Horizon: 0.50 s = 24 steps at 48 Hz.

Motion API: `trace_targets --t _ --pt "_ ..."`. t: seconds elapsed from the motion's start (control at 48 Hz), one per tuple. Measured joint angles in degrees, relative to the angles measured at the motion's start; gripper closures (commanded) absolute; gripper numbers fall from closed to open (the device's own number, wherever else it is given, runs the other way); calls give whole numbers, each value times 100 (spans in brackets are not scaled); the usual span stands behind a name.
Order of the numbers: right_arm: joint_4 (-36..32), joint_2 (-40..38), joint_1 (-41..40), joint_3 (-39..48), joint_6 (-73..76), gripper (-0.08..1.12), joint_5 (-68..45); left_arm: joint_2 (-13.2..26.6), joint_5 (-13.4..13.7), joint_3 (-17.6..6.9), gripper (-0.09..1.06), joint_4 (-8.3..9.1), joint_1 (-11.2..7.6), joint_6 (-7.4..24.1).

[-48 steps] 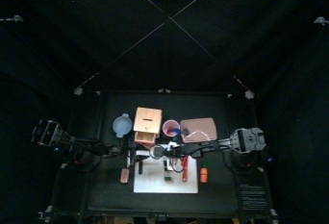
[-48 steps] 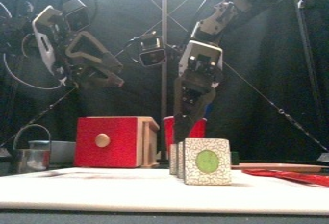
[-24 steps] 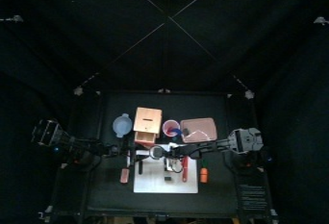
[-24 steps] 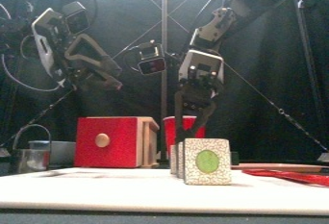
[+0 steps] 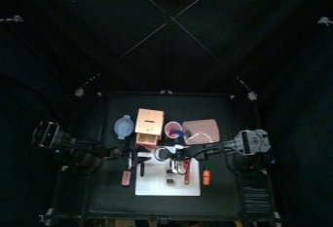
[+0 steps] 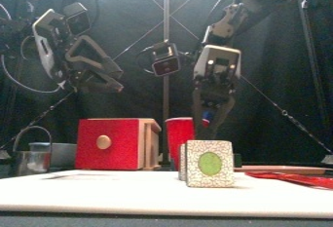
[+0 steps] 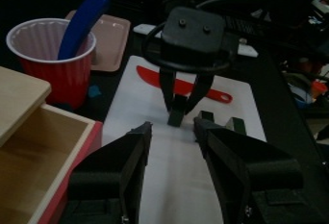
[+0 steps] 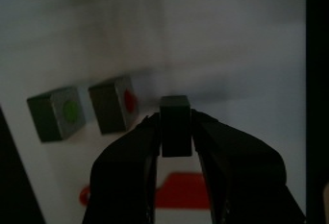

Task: Place sushi on board then cut the sushi with the knife then place the pieces on the plate
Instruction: Place the 4 sushi pieces on the plate

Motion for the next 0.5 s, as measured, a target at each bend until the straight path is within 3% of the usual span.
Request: trace_targets --t 0.5 --pt "-466 -2241 -70 1626 1696 44 501 0 114 9 17 0 0 0"
